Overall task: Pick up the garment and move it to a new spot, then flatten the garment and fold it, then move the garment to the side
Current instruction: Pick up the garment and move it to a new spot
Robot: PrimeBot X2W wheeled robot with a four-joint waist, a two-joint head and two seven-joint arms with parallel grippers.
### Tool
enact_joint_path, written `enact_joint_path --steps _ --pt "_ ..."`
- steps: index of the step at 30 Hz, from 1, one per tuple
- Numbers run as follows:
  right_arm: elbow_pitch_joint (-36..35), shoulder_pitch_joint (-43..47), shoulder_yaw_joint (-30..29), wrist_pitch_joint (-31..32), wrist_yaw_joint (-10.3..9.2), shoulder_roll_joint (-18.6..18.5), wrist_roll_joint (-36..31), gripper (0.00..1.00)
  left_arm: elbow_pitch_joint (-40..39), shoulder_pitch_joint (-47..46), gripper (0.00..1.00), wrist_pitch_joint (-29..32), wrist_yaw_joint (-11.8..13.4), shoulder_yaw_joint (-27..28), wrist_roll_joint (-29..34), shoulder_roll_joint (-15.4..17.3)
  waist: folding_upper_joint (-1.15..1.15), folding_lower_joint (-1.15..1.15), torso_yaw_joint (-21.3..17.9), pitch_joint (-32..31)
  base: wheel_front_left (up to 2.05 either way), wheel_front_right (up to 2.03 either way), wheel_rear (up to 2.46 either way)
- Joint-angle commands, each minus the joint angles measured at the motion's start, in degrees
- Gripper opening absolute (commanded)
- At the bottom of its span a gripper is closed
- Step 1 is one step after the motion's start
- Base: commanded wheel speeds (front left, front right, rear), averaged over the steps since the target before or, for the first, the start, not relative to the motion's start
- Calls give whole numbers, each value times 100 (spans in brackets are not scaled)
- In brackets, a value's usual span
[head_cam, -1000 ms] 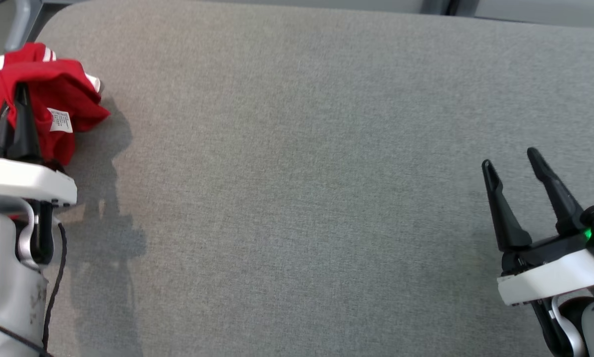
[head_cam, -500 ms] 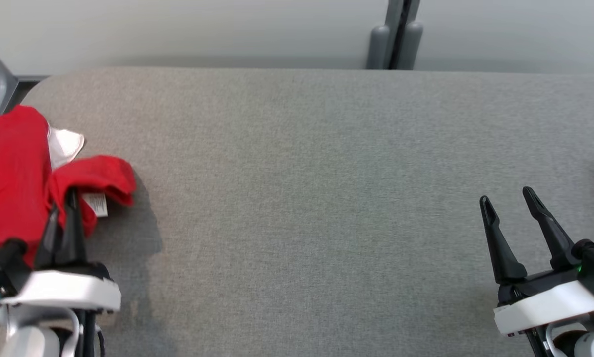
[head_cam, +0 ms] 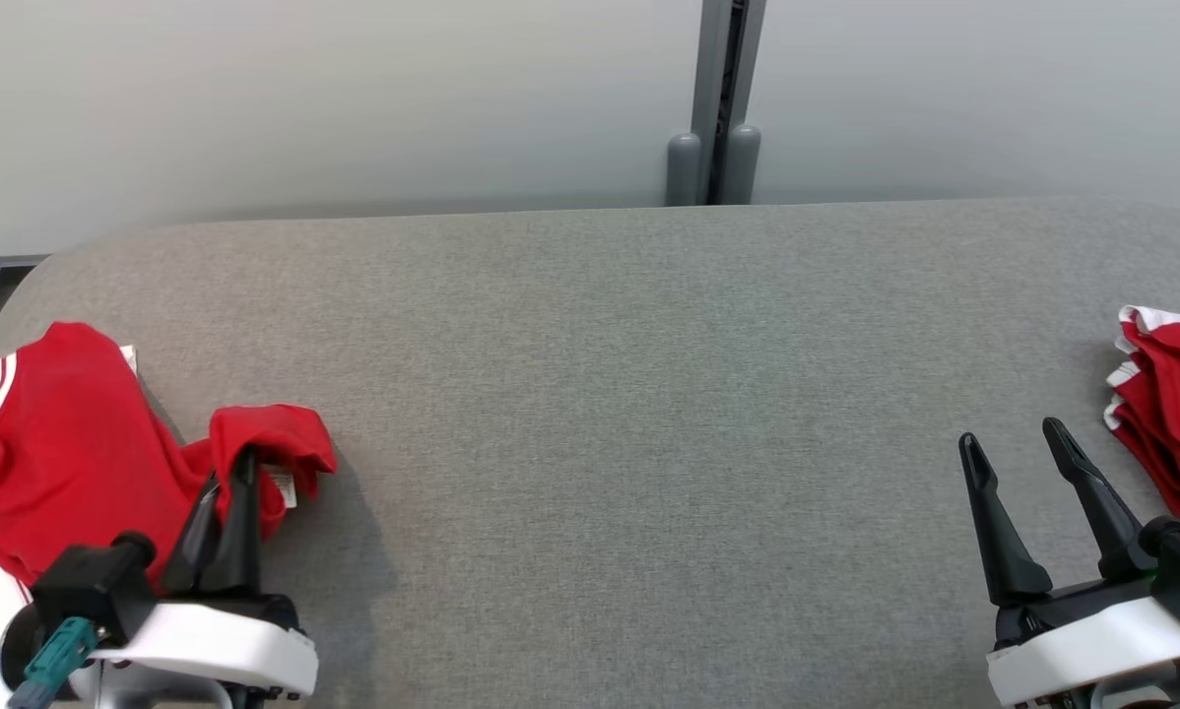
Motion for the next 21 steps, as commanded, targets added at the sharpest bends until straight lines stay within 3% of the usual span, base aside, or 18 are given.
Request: enact_joint_path --steps 1,9,21 --pt "-44 37 -9 21 -1 2 18 100 -64 -151 0 6 -36 -40 43 2 0 0 -63 -14 0 0 0" --pt "-194 18 -35 55 -1 38 38 100 -411 -737 0 173 -322 -668 281 -81 0 0 -494 81 0 0 0" --pt "-171 -340 -12 -161 -1 140 165 100 -27 -2409 0 348 -980 -1642 494 -572 0 0 -1445 987 0 0 0"
